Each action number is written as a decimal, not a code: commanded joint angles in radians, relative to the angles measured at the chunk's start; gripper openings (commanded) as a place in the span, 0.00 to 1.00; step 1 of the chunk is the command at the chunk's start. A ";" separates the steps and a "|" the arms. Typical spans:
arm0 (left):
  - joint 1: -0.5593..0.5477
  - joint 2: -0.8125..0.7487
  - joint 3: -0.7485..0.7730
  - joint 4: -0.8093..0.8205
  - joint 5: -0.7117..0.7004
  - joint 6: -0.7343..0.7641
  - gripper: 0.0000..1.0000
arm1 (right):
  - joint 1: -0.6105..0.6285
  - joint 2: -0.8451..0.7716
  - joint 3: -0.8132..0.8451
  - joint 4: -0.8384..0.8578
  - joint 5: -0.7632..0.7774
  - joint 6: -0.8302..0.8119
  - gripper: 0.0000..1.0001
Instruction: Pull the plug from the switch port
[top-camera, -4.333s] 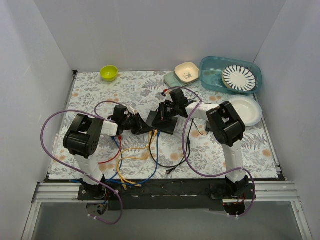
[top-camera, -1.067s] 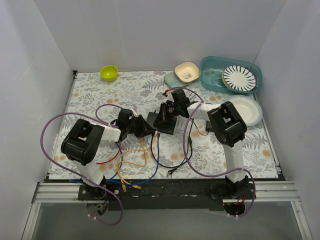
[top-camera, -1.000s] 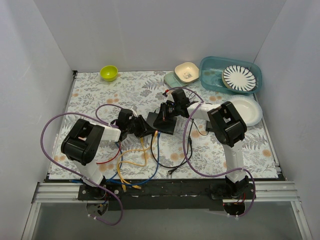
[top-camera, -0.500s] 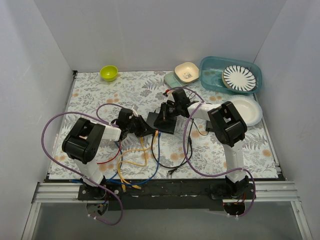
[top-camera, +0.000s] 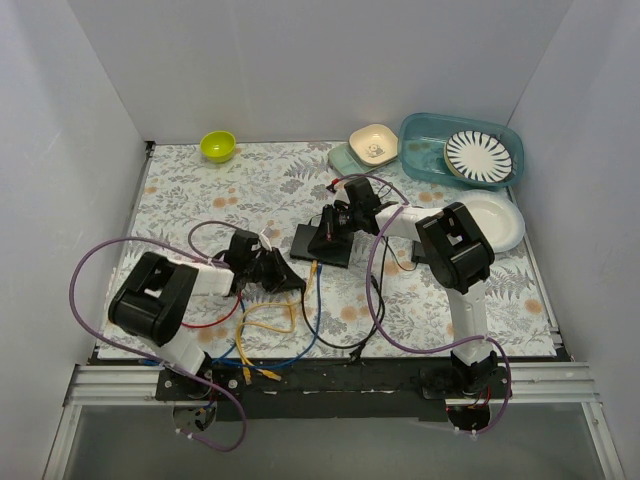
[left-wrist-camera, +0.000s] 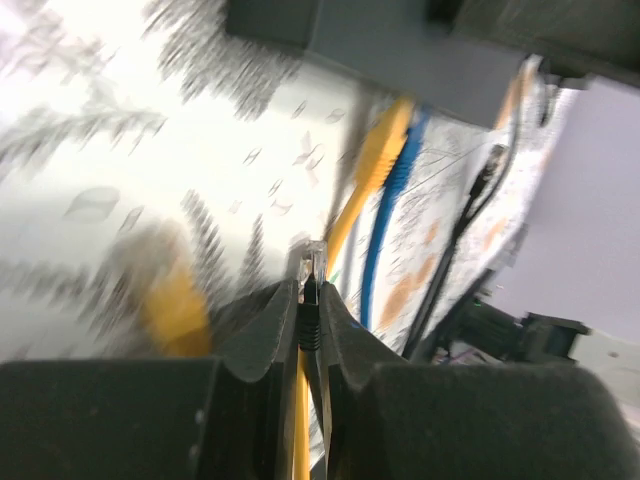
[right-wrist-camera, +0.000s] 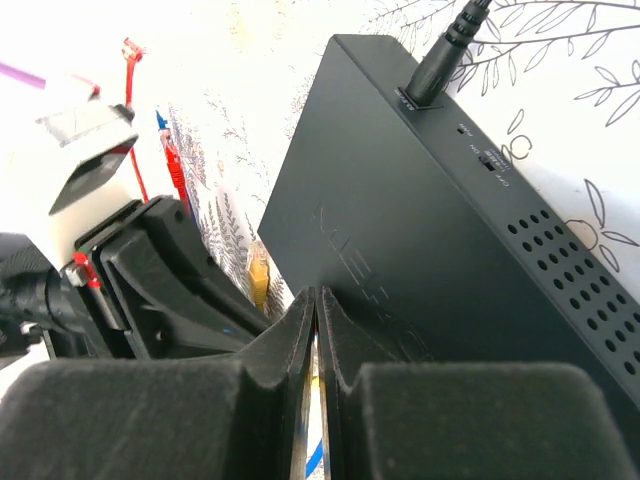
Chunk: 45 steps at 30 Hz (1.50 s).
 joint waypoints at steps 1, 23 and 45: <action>0.030 -0.228 -0.031 -0.419 -0.234 0.036 0.00 | -0.009 0.057 -0.027 -0.125 0.131 -0.054 0.12; 0.117 -0.344 0.092 -0.222 -0.128 -0.036 0.72 | -0.011 0.042 -0.036 -0.142 0.149 -0.069 0.12; -0.084 0.009 0.146 -0.139 -0.284 -0.028 0.51 | -0.029 0.041 -0.074 -0.124 0.146 -0.062 0.12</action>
